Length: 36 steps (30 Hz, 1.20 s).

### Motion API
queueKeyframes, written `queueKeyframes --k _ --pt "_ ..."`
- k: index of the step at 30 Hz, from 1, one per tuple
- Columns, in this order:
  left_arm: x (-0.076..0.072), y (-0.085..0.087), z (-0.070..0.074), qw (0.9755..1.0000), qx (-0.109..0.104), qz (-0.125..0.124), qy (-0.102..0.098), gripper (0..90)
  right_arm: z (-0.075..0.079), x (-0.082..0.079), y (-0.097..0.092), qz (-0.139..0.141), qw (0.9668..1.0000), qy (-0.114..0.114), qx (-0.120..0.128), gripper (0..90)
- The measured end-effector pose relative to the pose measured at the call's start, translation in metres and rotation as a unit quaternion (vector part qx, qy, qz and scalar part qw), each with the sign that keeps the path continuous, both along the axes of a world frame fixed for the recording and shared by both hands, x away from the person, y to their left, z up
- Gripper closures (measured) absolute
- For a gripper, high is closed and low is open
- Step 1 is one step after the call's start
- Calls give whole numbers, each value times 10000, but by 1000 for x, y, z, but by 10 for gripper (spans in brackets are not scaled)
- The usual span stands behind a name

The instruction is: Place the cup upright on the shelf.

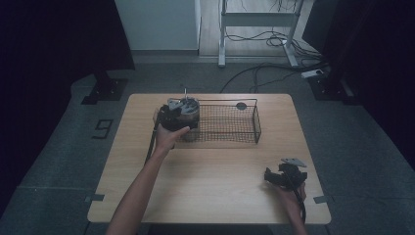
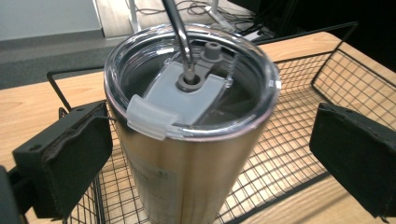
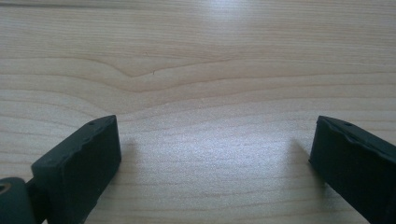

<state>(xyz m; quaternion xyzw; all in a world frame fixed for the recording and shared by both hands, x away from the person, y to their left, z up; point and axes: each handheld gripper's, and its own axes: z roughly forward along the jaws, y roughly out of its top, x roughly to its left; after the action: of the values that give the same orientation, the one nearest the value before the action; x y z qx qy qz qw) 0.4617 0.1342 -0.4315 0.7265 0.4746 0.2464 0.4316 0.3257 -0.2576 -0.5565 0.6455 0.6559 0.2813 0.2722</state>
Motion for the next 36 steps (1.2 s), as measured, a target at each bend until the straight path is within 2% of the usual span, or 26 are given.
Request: queueKeyframes --k 6,10,16,24,30,36 --pt "-15 4 4 9999 -33 -125 -99 0 0 0 0 0 10000 -1 1 16" --pt "-23 8 5 9999 -36 -155 -30 0 0 0 0 -2 10000 0 1 16" --pt "-40 15 3 9994 -27 -336 59 0 0 0 0 5 10000 9 -13 16" --pt "-66 25 -1 9985 -158 -517 129 5 0 0 0 -1 10000 0 -1 16" --pt "-85 35 -14 9973 -348 -592 255 29 0 0 0 -1 10000 0 -1 16" --pt "-104 44 -33 9975 -193 -568 363 38 0 0 0 1 10000 -1 -2 16"
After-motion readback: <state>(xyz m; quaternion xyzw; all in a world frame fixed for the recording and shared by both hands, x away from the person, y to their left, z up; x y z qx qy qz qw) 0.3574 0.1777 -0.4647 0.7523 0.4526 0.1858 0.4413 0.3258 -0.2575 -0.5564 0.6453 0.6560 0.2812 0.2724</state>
